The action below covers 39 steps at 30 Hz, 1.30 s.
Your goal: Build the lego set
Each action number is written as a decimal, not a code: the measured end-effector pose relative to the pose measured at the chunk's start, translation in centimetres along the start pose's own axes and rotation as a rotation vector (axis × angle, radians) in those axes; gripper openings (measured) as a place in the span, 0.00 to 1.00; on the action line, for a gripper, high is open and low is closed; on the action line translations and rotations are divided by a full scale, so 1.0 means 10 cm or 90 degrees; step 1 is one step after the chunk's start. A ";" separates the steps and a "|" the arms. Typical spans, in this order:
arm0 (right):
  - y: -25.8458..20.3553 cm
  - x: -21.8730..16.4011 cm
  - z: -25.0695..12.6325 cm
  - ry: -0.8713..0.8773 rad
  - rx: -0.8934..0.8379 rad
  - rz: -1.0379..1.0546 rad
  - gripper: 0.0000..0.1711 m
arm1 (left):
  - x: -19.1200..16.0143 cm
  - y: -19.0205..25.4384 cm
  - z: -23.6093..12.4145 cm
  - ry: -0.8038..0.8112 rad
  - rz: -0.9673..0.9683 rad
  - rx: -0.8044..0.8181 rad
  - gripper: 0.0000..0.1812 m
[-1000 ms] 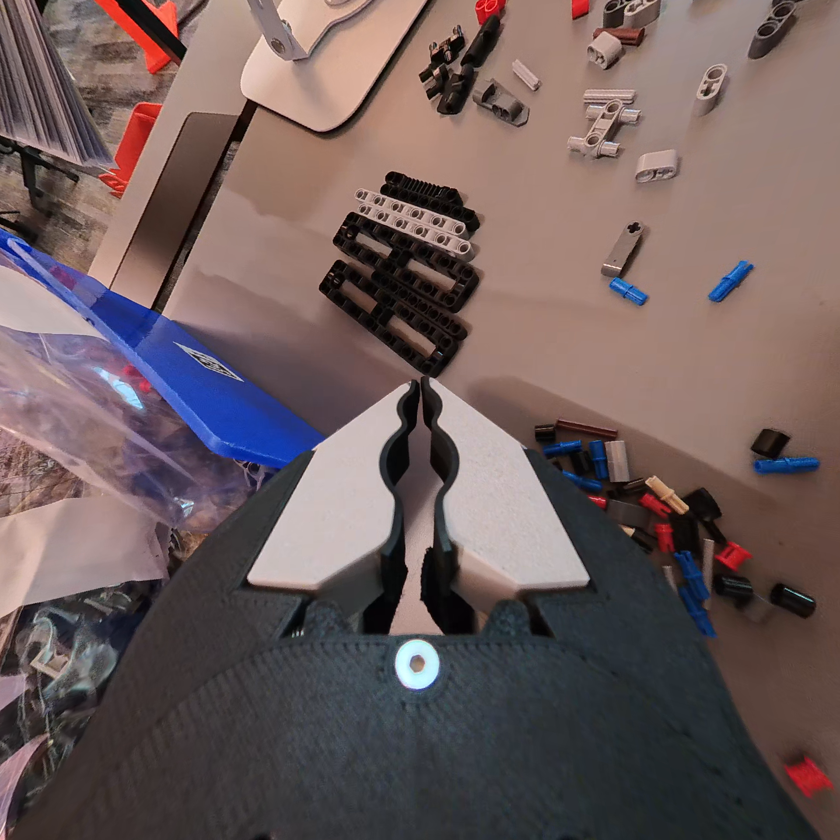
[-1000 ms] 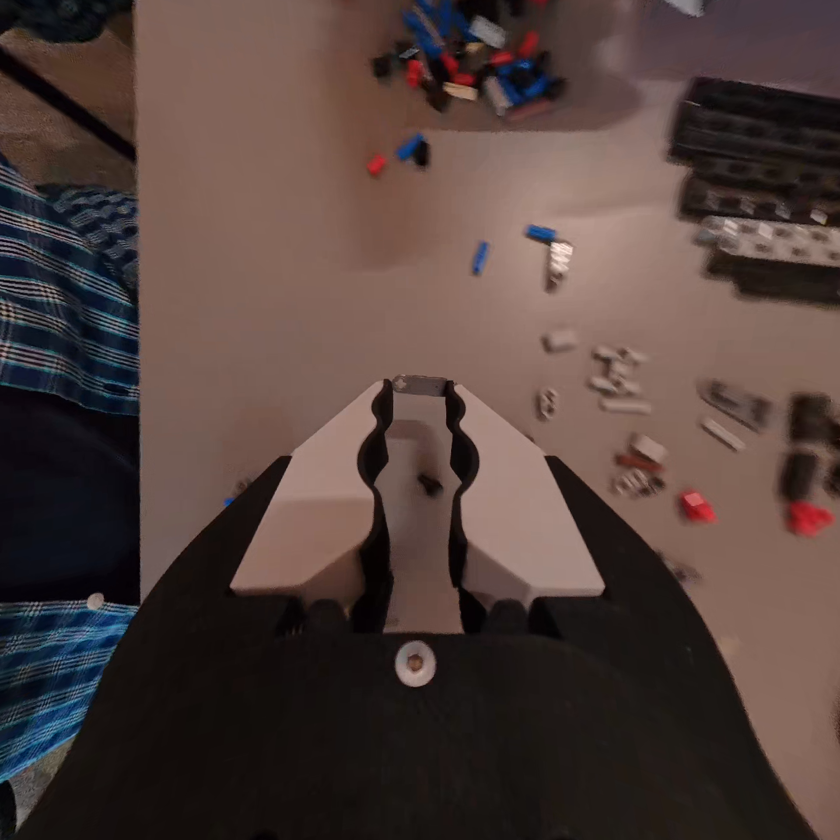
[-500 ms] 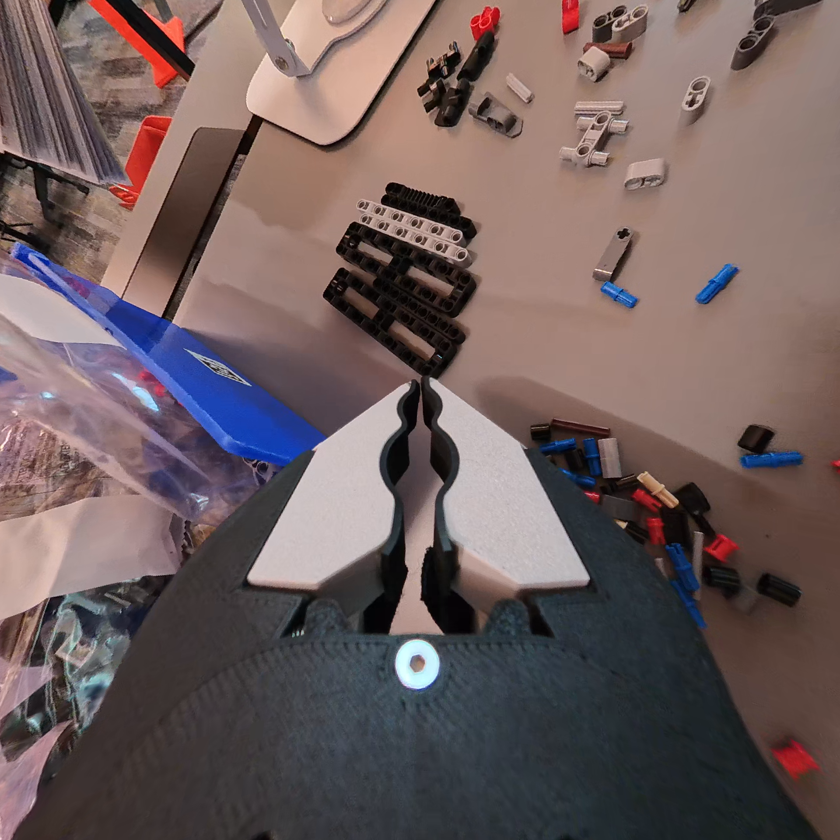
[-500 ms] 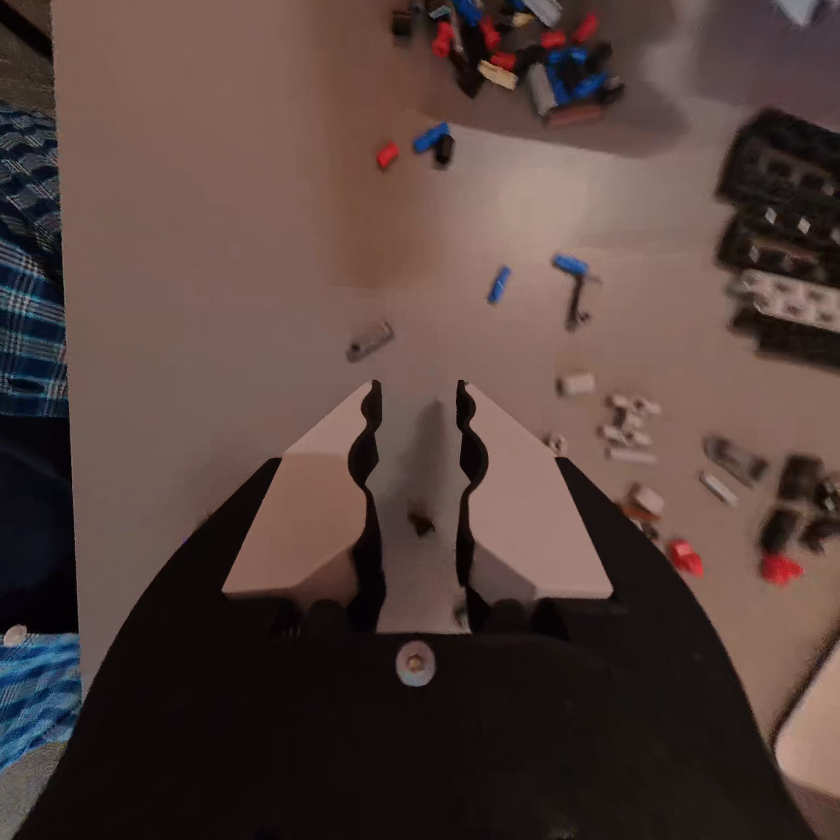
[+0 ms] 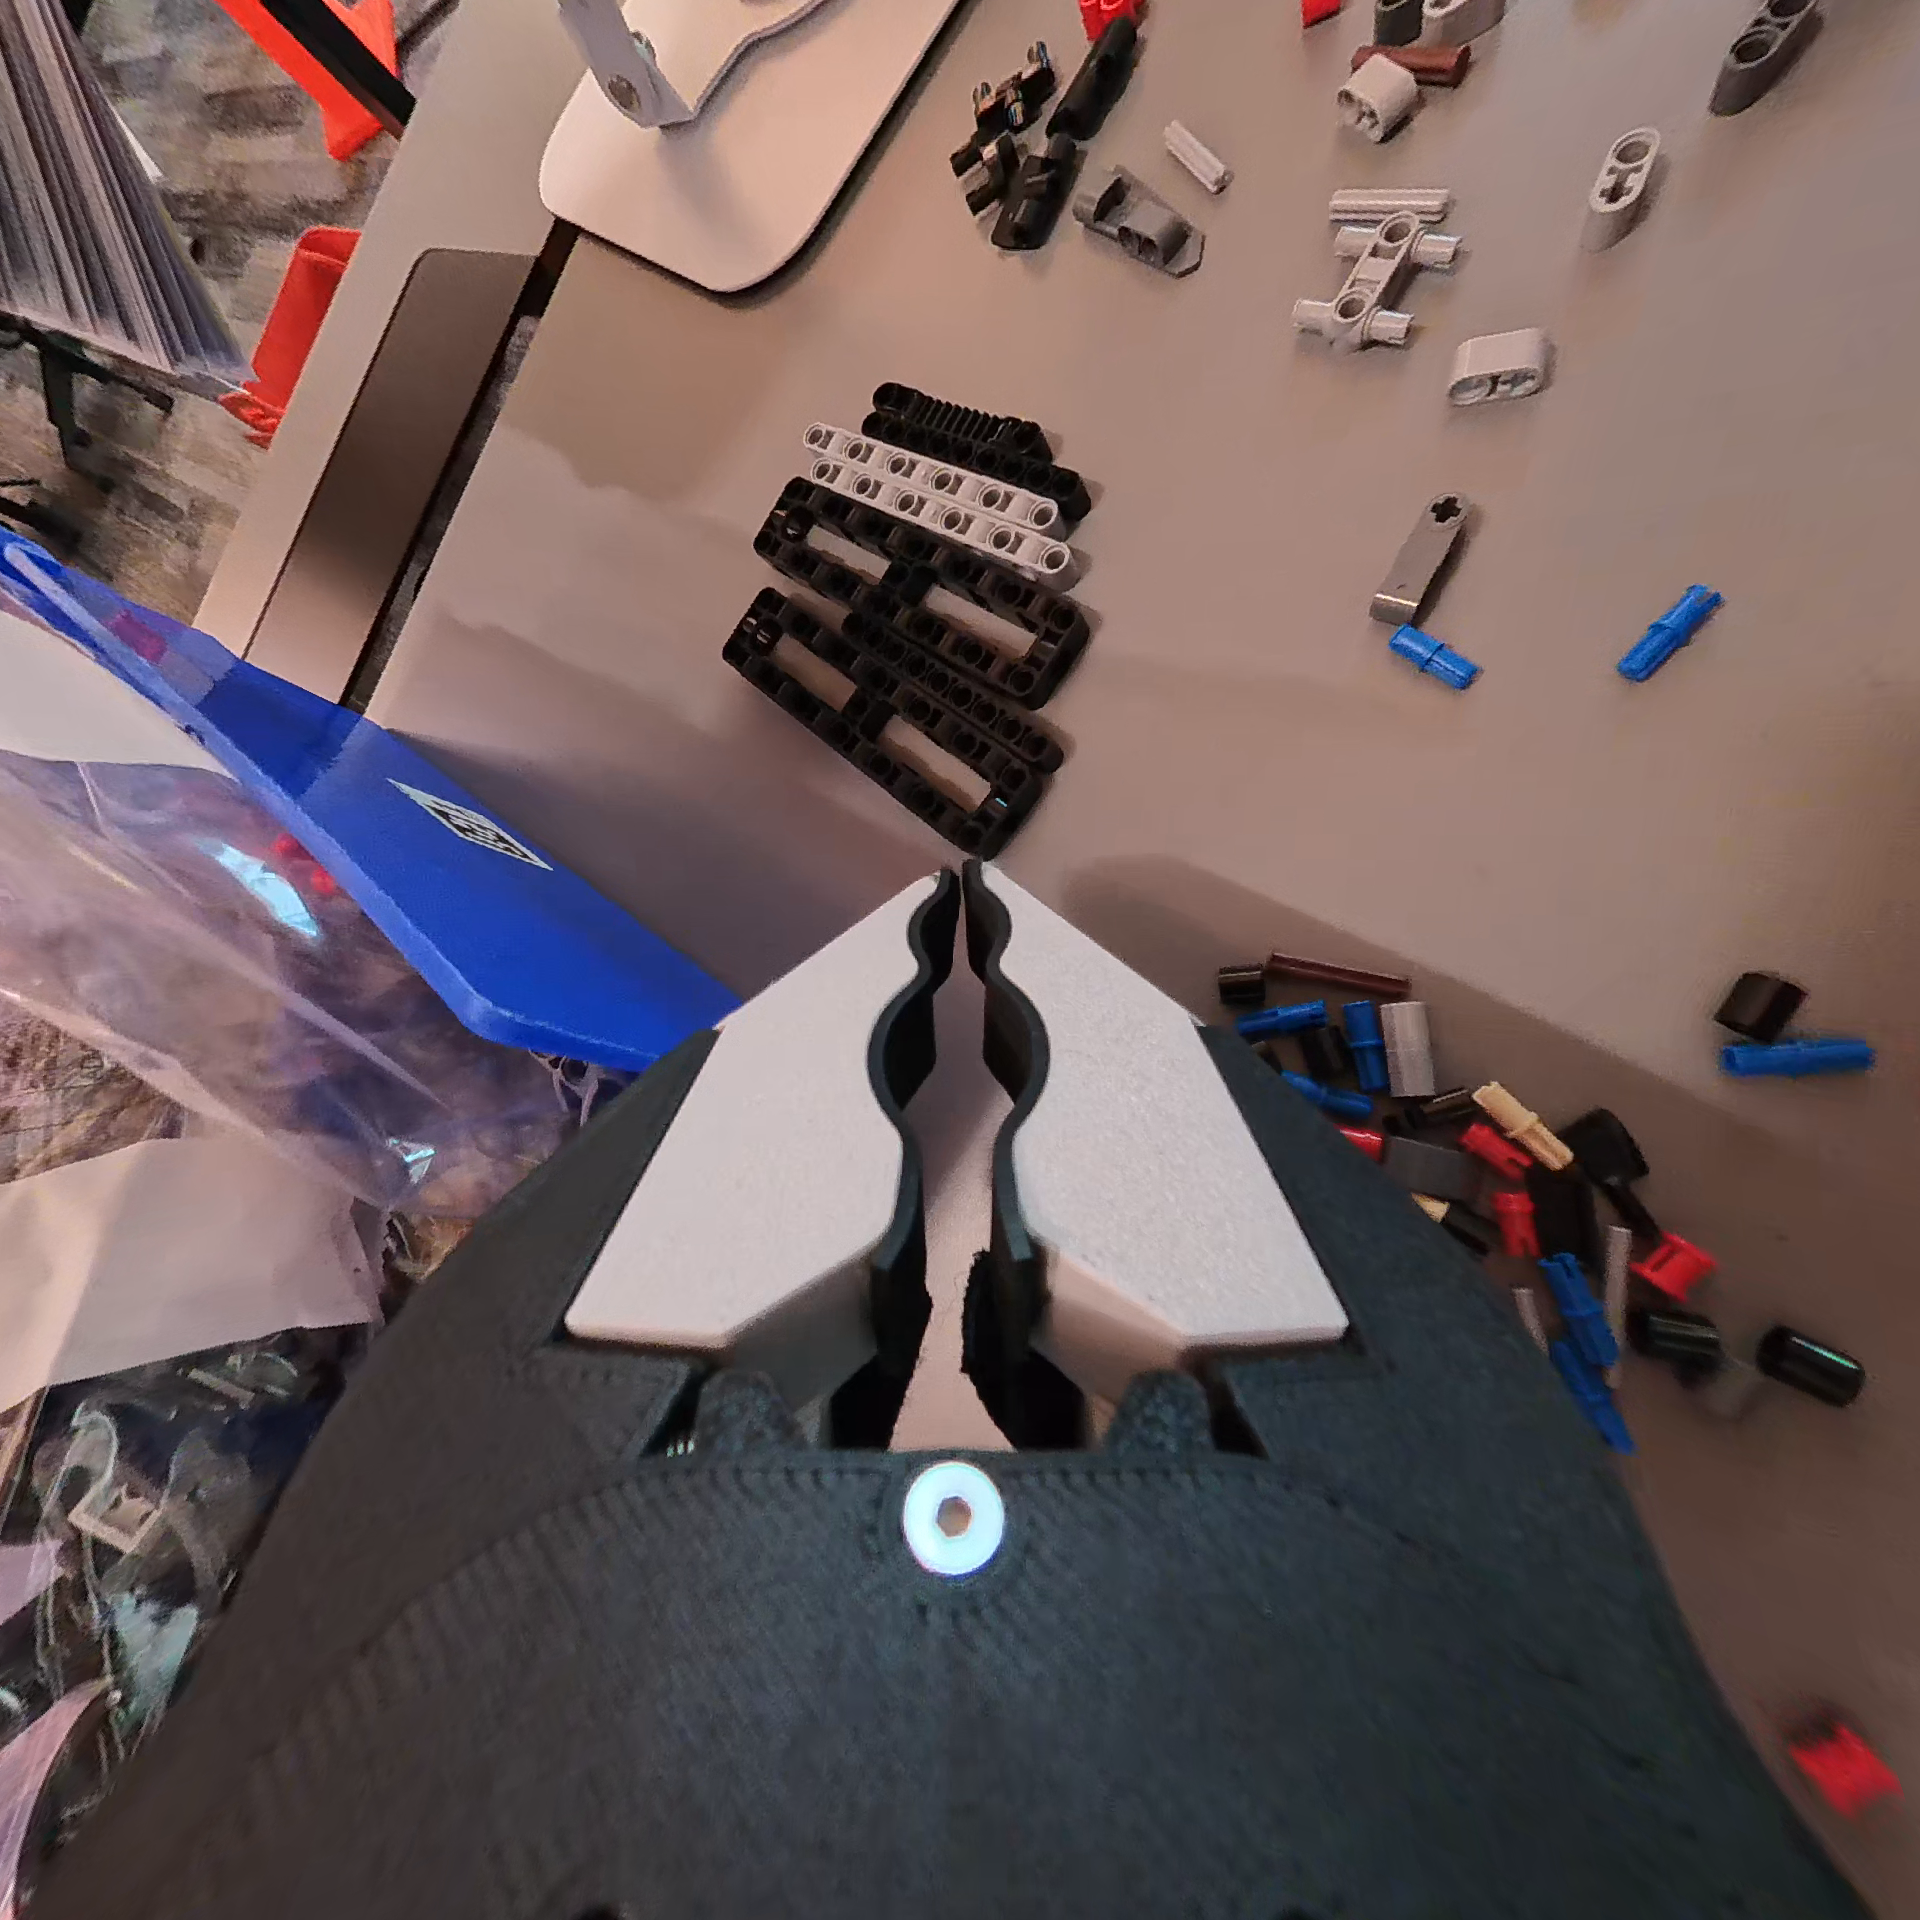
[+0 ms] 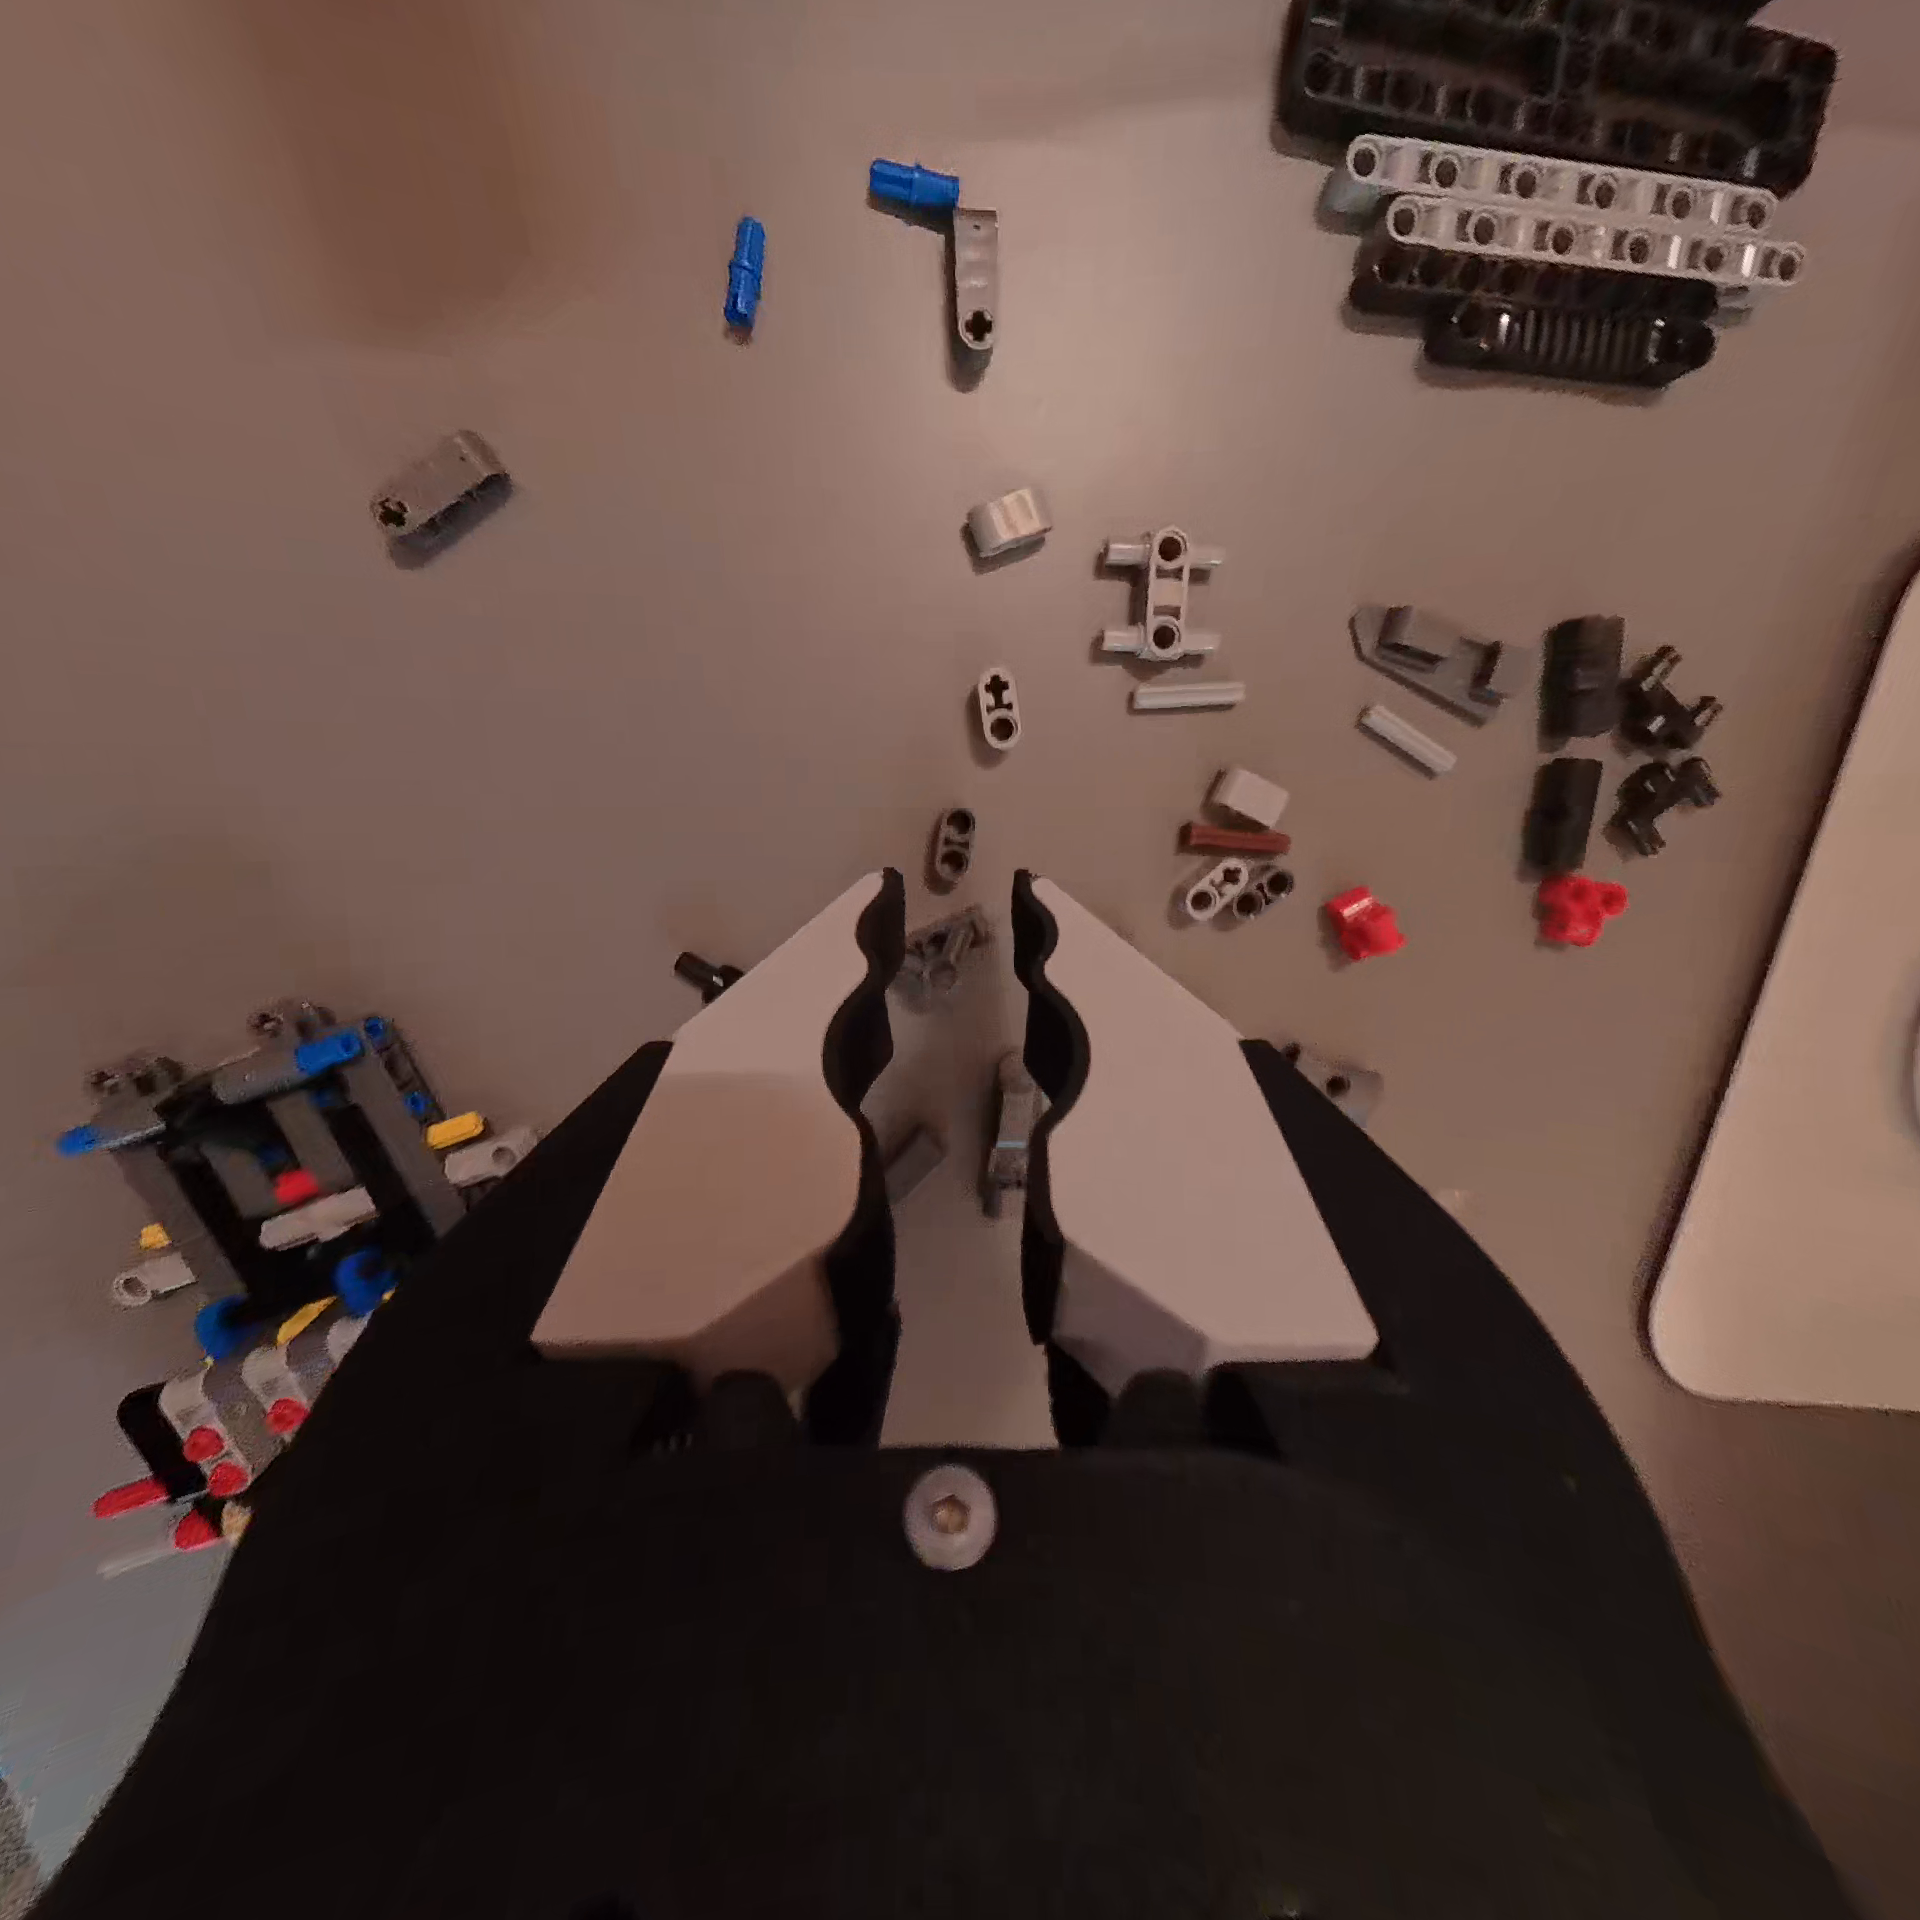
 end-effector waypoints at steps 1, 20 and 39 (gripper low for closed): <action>0.01 0.02 0.04 -0.001 0.002 -0.005 0.09 | 0.00 0.00 0.00 -0.001 -0.001 0.000 0.00; -0.61 0.58 0.33 0.000 0.127 -0.130 0.10 | -0.01 0.02 0.00 -0.010 0.004 -0.008 0.00; -0.34 -0.17 0.00 -0.067 0.106 -0.102 0.09 | 0.01 0.02 0.00 -0.005 0.004 -0.007 0.00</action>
Point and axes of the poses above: each gripper's, where its closed fingertips meet, z out along the fingers, x out of its top, y = z × x across the jaws, the point moved 8 cm from there along -z, back along the fingers, and after that the axes turned 1 degree about x, right-handed, at the moved point
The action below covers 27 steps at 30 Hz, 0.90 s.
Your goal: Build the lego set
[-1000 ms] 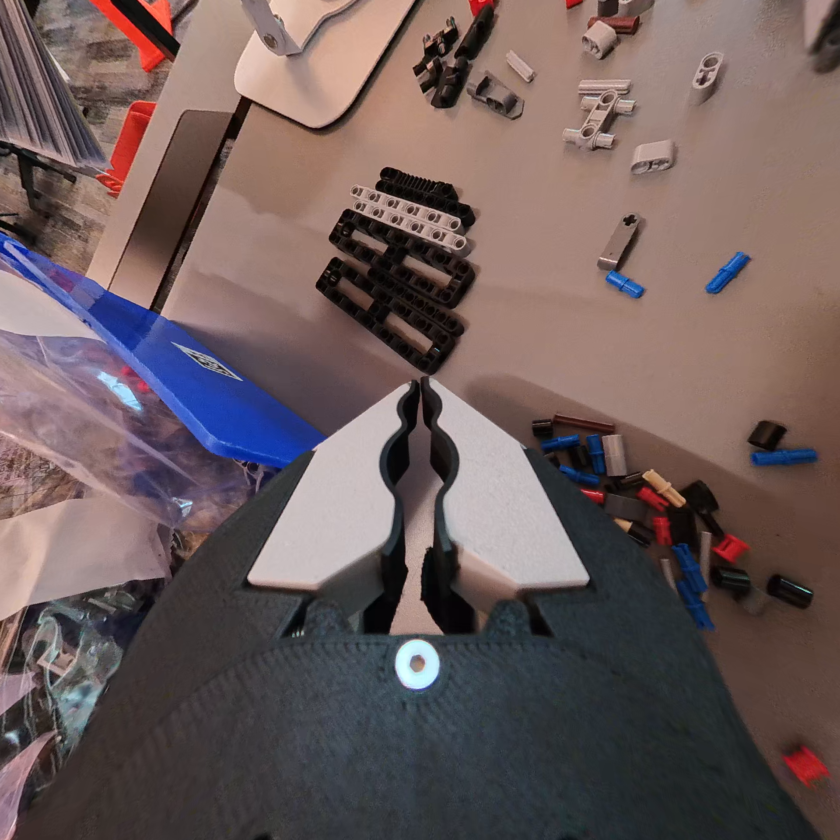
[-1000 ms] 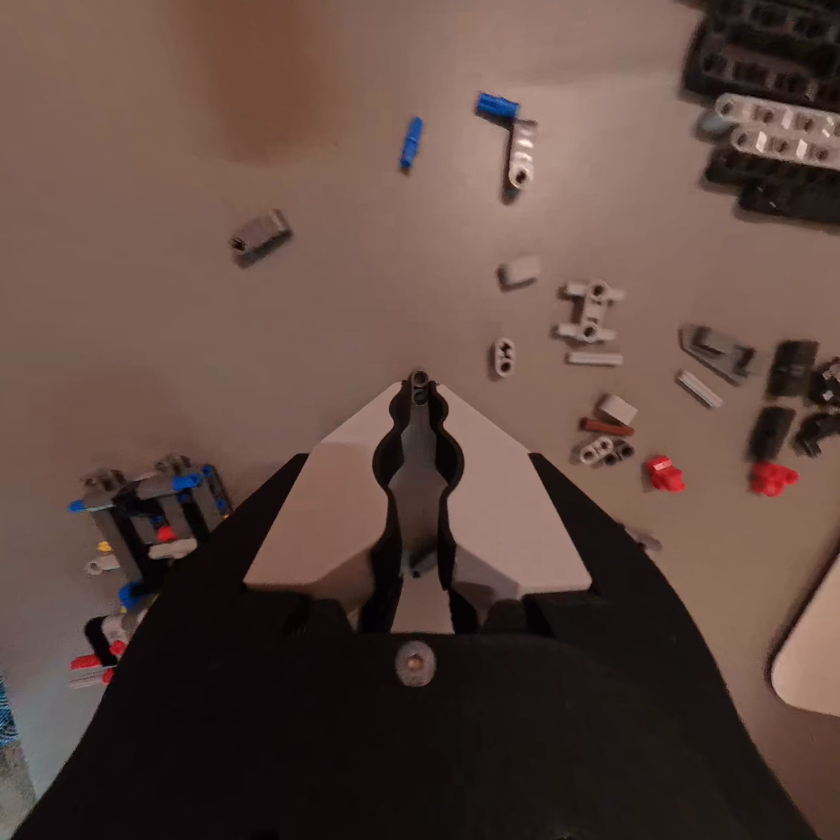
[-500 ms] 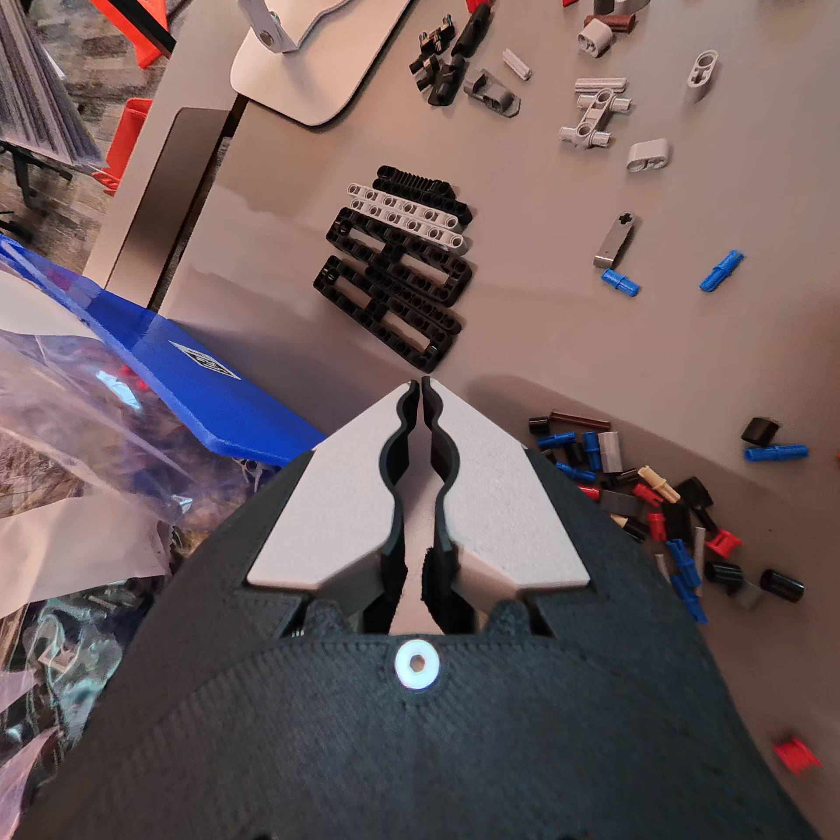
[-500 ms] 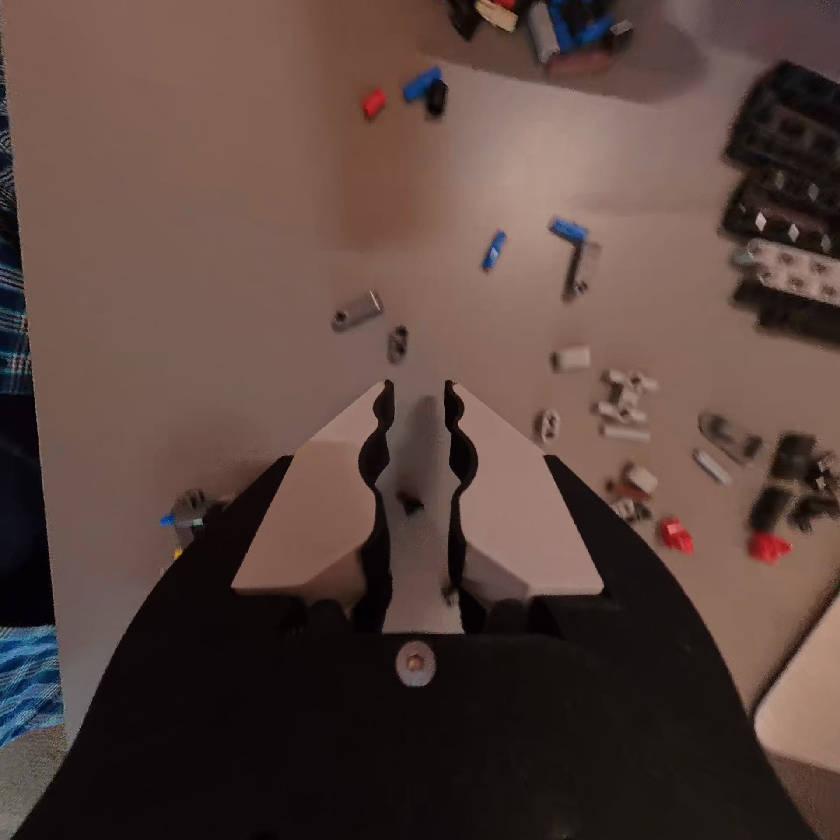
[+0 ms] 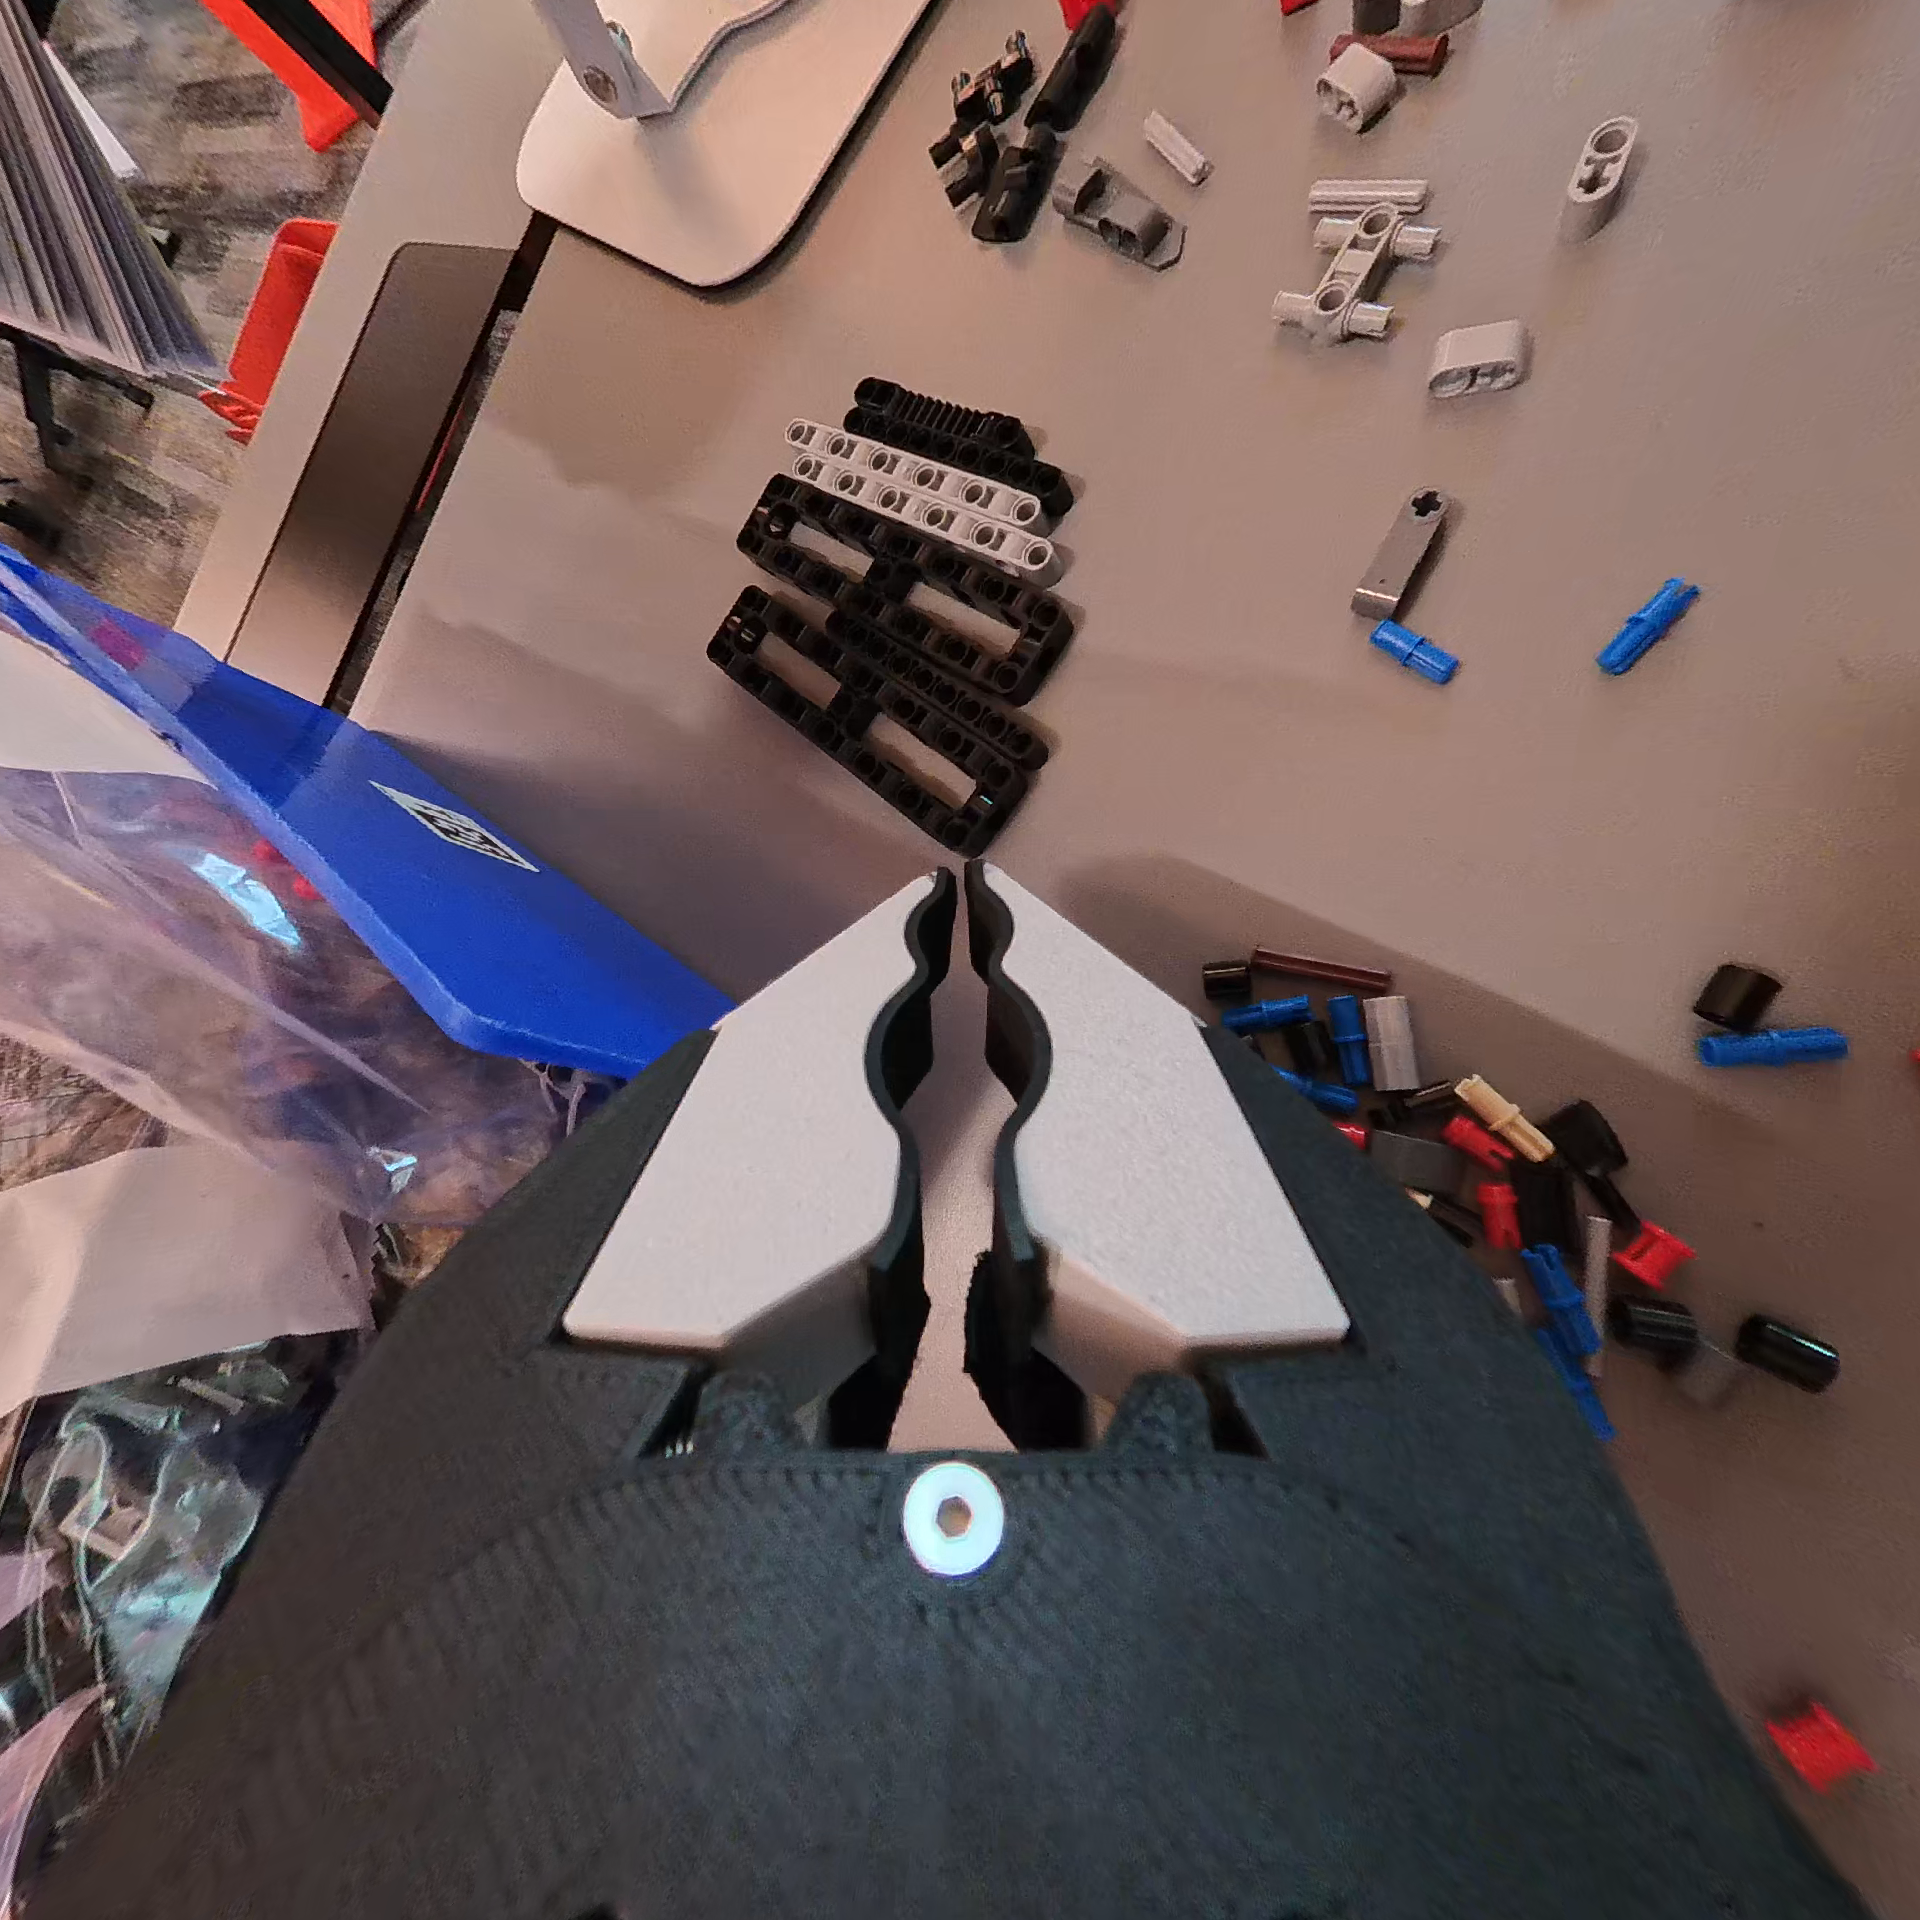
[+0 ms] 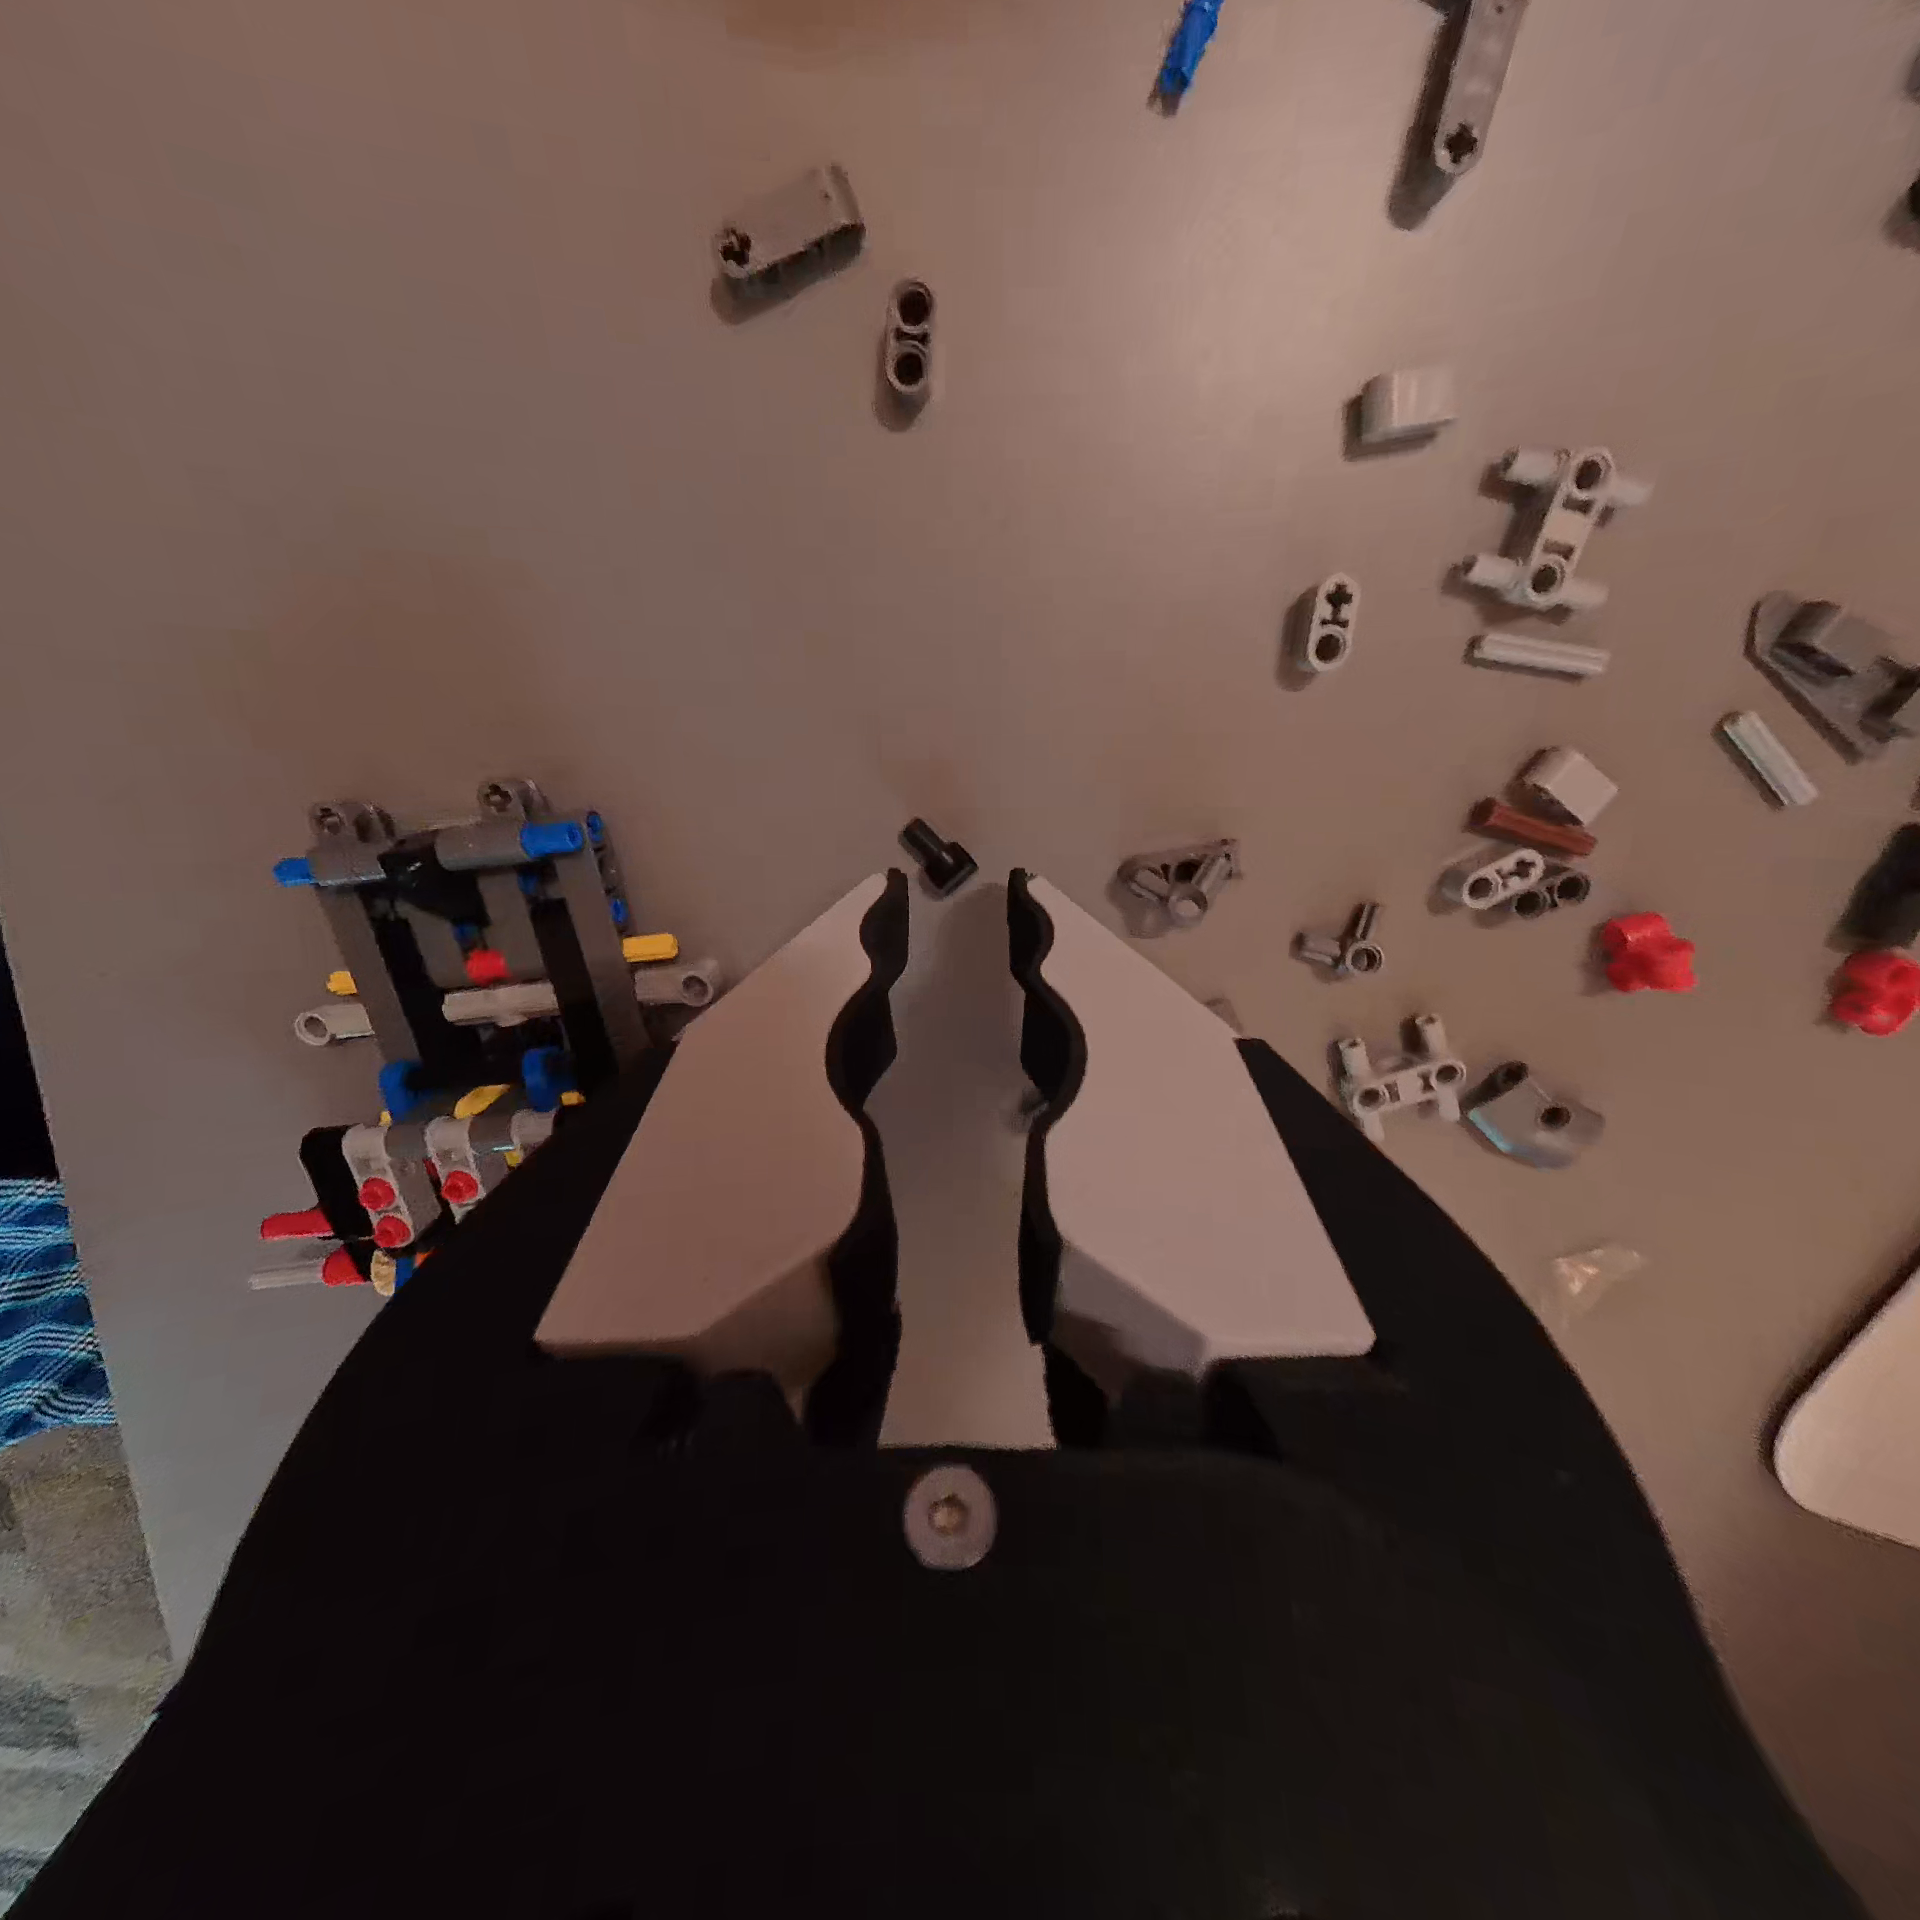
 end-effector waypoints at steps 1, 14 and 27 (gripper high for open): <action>-0.01 0.01 0.02 -0.001 0.001 -0.008 0.09 | 0.00 0.00 0.00 -0.001 0.000 0.000 0.00; -0.01 0.22 -0.09 0.034 -0.018 -0.035 0.04 | 0.01 -0.07 -0.04 0.009 -0.010 0.030 0.00; 0.80 -0.59 -1.05 0.033 -0.221 0.184 0.03 | 0.00 -0.10 -0.04 0.000 -0.012 0.052 0.00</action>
Point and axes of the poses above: each gripper's, where its closed fingertips meet, z out along the fingers, x out of its top, y = z × x across the jaws, the point moved 8 cm from there along -z, back along the fingers, and after that the axes turned 1 degree about x, right-handed, at the moved point
